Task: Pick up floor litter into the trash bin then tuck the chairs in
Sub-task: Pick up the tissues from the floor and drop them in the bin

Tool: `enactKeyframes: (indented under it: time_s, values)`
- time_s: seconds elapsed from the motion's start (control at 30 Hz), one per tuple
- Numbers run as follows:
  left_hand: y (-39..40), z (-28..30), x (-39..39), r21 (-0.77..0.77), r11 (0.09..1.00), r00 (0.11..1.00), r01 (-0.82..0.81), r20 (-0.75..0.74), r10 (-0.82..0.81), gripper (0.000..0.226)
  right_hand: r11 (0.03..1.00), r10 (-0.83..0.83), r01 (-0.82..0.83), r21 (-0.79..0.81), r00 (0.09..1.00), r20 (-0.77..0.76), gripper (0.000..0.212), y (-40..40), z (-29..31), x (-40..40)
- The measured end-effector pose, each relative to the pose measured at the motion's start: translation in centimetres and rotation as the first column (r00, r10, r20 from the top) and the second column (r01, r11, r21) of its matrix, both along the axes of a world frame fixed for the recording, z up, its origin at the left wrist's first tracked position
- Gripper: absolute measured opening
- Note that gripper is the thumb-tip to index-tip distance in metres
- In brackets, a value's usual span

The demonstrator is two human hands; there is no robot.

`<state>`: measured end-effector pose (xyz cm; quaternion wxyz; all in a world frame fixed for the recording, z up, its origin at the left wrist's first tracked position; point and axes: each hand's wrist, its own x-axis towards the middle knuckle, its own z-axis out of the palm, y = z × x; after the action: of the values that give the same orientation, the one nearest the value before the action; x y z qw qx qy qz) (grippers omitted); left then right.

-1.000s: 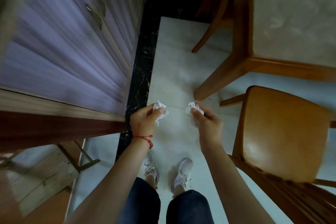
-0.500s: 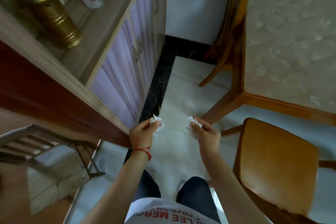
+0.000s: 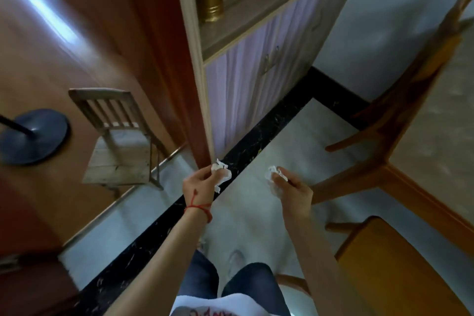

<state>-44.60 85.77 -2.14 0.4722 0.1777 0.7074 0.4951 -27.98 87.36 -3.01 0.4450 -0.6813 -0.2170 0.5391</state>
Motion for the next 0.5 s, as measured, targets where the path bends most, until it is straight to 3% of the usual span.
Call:
enactKeyframes:
  time_s: [0.2,0.5]
  values:
    - [-6.1,0.4,-1.9,-0.004,0.986,0.986,-0.164,0.005,0.164,0.017,0.994,0.110,-0.110,0.015,0.994,-0.009,0.012,-3.5,0.0,-2.1]
    - [-14.2,-0.6,-4.8,-0.028,0.962,0.961,-0.272,0.045,0.274,0.020,0.975,0.220,-0.221,0.022,0.975,0.036,0.017,-9.7,0.3,-4.6]
